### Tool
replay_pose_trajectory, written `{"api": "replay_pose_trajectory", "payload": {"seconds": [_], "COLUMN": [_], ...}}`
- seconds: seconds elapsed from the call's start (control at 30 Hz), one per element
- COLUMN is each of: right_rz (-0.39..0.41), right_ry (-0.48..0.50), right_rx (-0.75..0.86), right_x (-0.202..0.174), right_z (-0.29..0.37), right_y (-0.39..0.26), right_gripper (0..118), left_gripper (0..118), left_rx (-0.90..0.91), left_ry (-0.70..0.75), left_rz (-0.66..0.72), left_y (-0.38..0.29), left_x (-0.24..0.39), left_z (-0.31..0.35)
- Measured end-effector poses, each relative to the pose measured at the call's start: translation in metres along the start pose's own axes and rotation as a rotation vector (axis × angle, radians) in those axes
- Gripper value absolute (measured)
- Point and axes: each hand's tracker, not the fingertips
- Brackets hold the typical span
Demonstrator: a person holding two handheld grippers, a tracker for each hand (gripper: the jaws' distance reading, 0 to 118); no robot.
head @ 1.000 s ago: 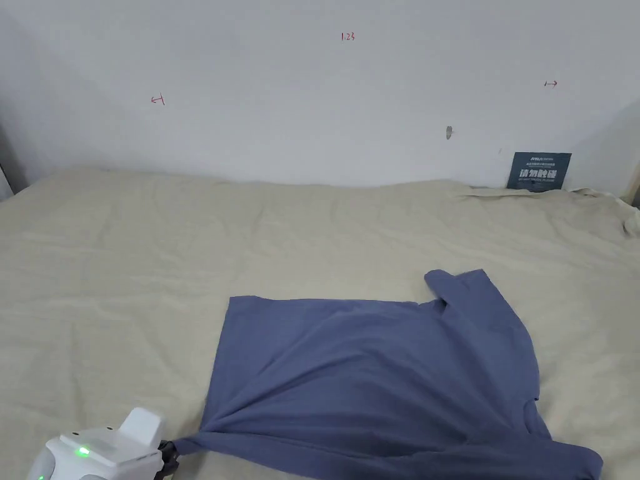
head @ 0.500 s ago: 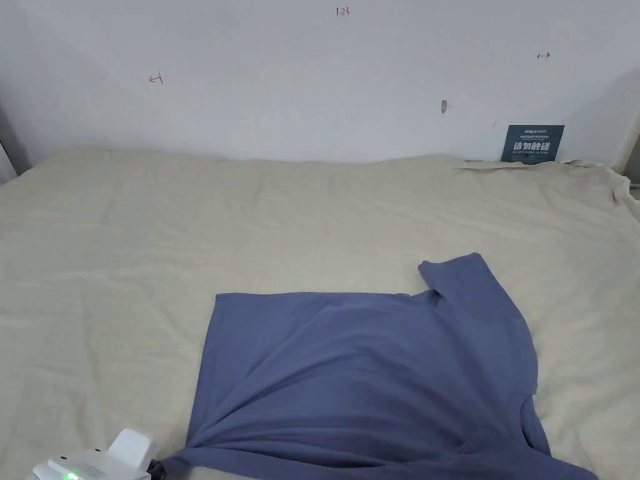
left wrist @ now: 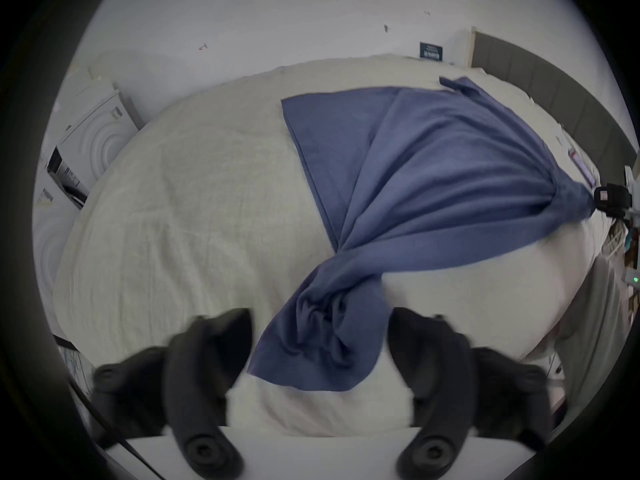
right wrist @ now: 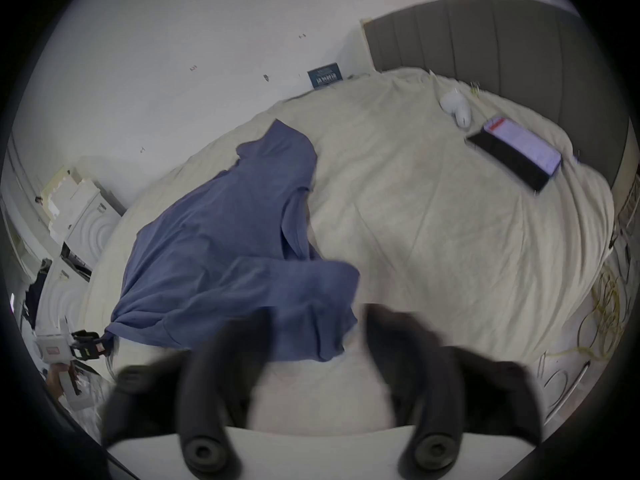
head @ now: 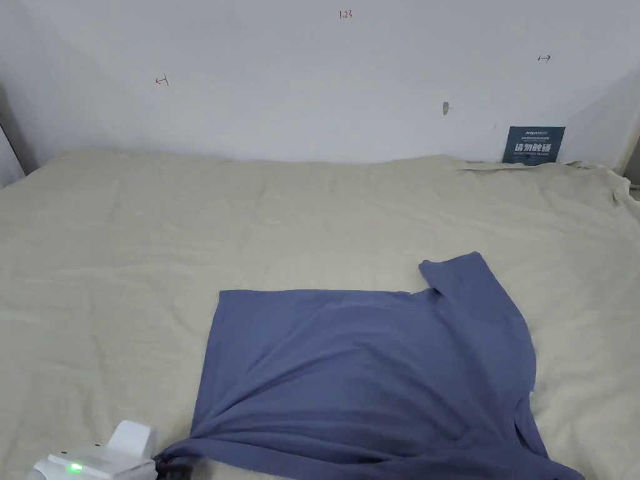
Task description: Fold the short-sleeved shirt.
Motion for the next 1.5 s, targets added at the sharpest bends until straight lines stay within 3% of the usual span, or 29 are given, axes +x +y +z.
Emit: {"api": "replay_pose_trajectory", "payload": {"seconds": [0.03, 0.07, 0.43, 0.67, 0.73, 0.77, 0.8, 0.83, 0.87, 0.9, 0.93, 1.3, 1.5], "right_rz": [0.021, 0.037, 0.207, 0.3, 0.307, 0.309, 0.315, 0.316, 0.318, 0.326, 0.324, 0.317, 0.305], "right_ry": [0.005, 0.011, 0.071, 0.008, -0.012, -0.019, -0.021, -0.023, -0.026, -0.026, -0.032, 0.005, 0.011], "right_rx": [0.024, 0.054, 0.398, 0.548, 0.575, 0.584, 0.595, 0.603, 0.603, 0.596, 0.597, 0.573, 0.554], "right_x": [-0.005, -0.009, -0.076, -0.104, -0.109, -0.11, -0.111, -0.112, -0.113, -0.114, -0.115, -0.107, -0.104], "right_z": [0.007, 0.014, 0.098, 0.112, 0.113, 0.114, 0.115, 0.116, 0.116, 0.116, 0.116, 0.113, 0.111], "right_y": [0.007, 0.013, 0.097, 0.102, 0.096, 0.094, 0.091, 0.088, 0.087, 0.086, 0.085, 0.083, 0.08], "right_gripper": [96, 97, 97, 97, 96, 94, 84, 71, 51, 15, 0, 0, 0], "left_gripper": [116, 118, 118, 117, 110, 102, 84, 66, 40, 11, 2, 0, 0], "left_rx": [0.013, 0.033, 0.536, 0.624, 0.656, 0.666, 0.679, 0.688, 0.693, 0.694, 0.687, 0.623, 0.491], "left_ry": [-0.009, -0.015, -0.07, -0.009, 0.01, 0.007, 0.001, 0.002, 0.007, 0.017, 0.019, -0.017, -0.026], "left_rz": [0.016, 0.027, 0.27, 0.27, 0.251, 0.244, 0.234, 0.229, 0.231, 0.231, 0.232, 0.244, 0.303], "left_y": [0.004, 0.008, 0.07, 0.09, 0.087, 0.085, 0.083, 0.08, 0.078, 0.077, 0.076, 0.063, 0.058], "left_x": [0.001, 0.001, 0.007, 0.022, 0.029, 0.031, 0.034, 0.036, 0.039, 0.041, 0.042, 0.033, 0.018], "left_z": [0.006, 0.013, 0.123, 0.139, 0.139, 0.138, 0.138, 0.138, 0.138, 0.136, 0.136, 0.135, 0.124]}}
